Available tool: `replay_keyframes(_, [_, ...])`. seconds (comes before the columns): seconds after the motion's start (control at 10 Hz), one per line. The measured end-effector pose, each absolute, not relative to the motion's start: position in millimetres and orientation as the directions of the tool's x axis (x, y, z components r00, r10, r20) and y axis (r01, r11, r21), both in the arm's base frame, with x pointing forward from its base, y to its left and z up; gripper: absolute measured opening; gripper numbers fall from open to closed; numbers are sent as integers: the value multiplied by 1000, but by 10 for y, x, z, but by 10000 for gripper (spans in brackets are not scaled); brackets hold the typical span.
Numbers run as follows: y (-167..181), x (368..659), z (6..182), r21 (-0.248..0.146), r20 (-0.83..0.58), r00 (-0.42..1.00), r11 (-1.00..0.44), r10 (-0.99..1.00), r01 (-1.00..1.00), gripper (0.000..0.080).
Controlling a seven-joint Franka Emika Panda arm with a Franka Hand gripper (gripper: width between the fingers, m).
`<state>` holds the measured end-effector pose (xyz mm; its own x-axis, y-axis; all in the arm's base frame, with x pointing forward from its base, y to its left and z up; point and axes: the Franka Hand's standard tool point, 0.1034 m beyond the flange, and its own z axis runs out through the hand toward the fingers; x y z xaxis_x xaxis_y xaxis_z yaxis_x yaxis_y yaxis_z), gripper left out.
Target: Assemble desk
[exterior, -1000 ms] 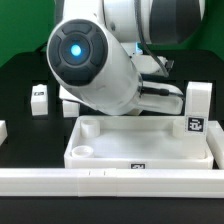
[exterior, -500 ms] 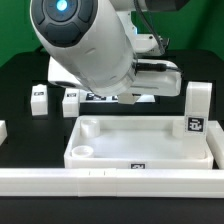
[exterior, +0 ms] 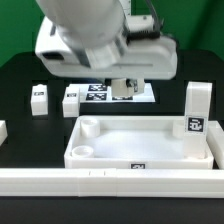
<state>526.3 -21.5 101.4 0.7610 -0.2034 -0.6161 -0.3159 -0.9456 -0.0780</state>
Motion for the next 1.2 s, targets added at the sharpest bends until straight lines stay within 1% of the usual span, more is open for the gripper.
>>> replay_keyframes(0.1, [-223, 5366, 1160, -88, -577, 789, -945, -210, -316, 284])
replay_keyframes(0.2, [-217, 5447, 1256, -96, -538, 815, -945, -215, -312, 284])
replay_keyframes(0.3, [-223, 5536, 1217, -100, -440, 866, -945, -238, -311, 284])
replay_keyframes(0.4, [-214, 5519, 1218, -102, -391, 886, -945, -249, -311, 284])
replay_keyframes(0.5, [-219, 5565, 1220, -104, -316, 912, -945, -263, -309, 284])
replay_keyframes(0.6, [-234, 5587, 1232, -100, -256, 933, -953, -252, -285, 284])
replay_keyframes(0.7, [-283, 5671, 1317, -80, -205, 955, -969, -215, -235, 284])
replay_keyframes(0.9, [-325, 5900, 1596, -62, -65, 982, -982, -175, -179, 284])
replay_keyframes(1.0, [-304, 6019, 1660, -49, 4, 989, -988, -150, -149, 284])
replay_keyframes(1.1, [-222, 6129, 1661, -41, 109, 985, -991, -131, -127, 284])
replay_keyframes(1.2, [-223, 6115, 1629, -44, 178, 974, -990, -140, -134, 284])
